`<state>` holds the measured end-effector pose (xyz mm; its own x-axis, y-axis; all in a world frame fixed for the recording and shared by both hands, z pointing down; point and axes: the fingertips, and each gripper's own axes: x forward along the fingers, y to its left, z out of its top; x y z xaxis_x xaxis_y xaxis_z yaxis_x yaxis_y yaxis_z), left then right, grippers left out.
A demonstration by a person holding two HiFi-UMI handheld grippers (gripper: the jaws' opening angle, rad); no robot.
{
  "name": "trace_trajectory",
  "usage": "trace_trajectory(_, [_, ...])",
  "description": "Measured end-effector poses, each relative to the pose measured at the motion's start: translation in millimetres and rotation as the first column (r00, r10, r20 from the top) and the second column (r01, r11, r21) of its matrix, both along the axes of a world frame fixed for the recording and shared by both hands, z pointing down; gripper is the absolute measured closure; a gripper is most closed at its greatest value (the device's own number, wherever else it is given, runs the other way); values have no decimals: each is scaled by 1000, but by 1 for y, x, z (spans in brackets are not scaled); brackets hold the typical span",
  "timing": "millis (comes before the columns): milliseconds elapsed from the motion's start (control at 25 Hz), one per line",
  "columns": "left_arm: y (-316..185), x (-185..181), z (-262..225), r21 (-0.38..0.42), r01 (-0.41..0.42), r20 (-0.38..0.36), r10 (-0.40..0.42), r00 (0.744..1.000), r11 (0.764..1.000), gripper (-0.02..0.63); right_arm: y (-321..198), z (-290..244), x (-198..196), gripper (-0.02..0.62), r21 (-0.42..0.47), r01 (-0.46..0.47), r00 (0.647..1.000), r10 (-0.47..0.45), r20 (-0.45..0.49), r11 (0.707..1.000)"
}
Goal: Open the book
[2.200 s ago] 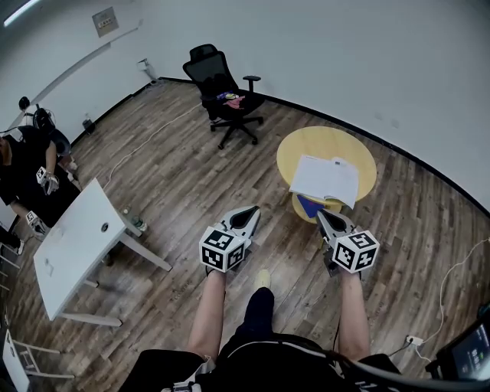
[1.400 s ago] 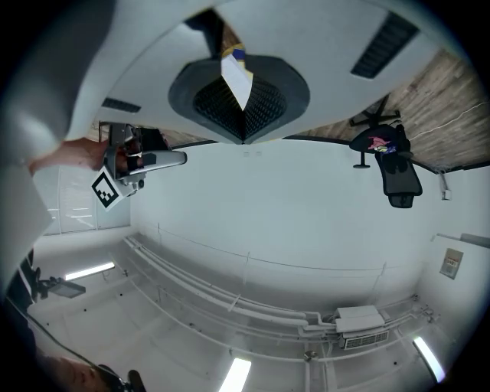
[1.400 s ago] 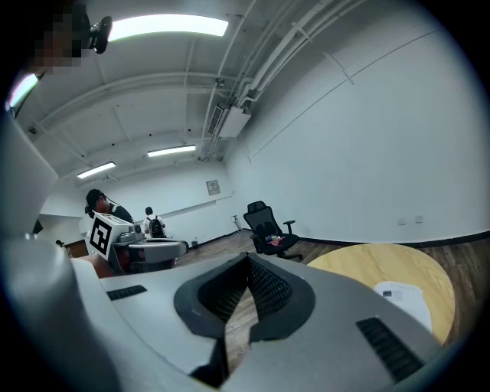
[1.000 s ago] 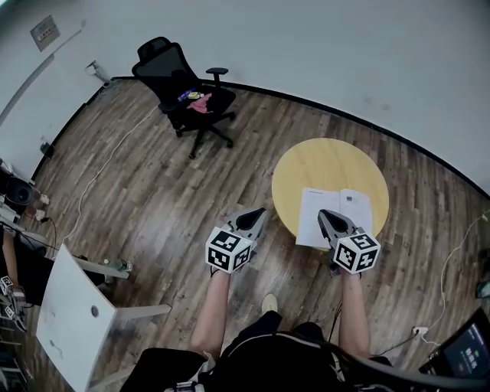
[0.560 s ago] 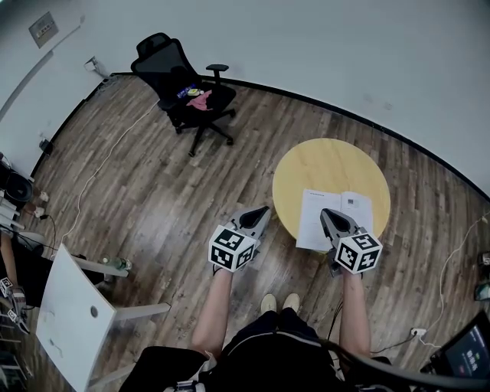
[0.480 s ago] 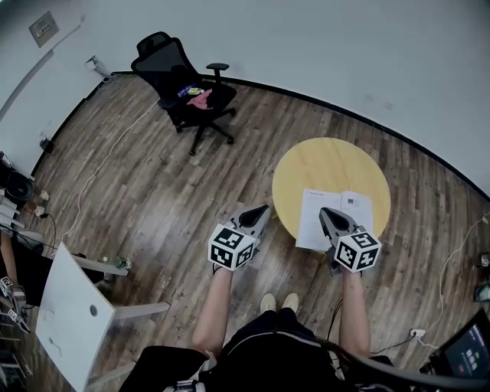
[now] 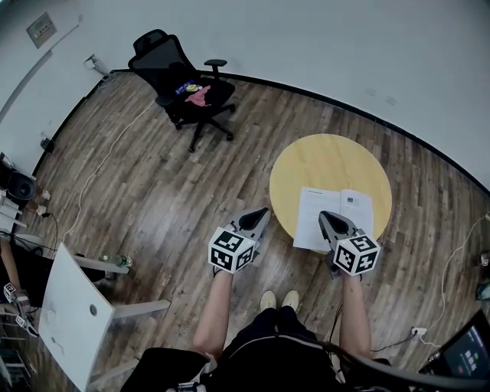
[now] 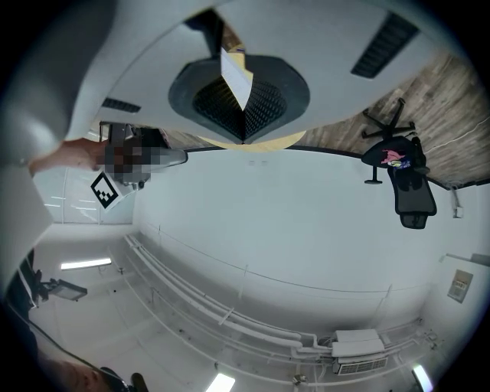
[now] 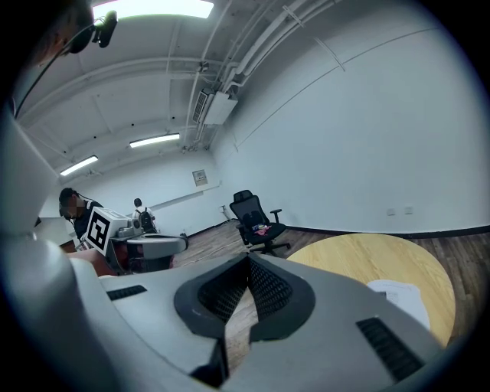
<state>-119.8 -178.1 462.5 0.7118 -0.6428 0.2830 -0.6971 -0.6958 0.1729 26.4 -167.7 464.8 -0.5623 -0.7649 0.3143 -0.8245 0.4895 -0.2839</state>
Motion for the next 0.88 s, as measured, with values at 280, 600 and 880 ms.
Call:
trace_trajectory(280, [11,-9,44,-87,36,12,-35,999,996,607,10,45,-6,598,-86,27,1000,-26,13,996])
trace_trajectory(600, [33,-21,99,-188,73,40,-67,997,979,607,23,98,-10,598,-173,43,999,-39,30,984])
trace_trajectory(880, [50,-15,132,-246,65,46,-55,997,967,607,43,135,-12,598,-239,52,999,-47,27,970])
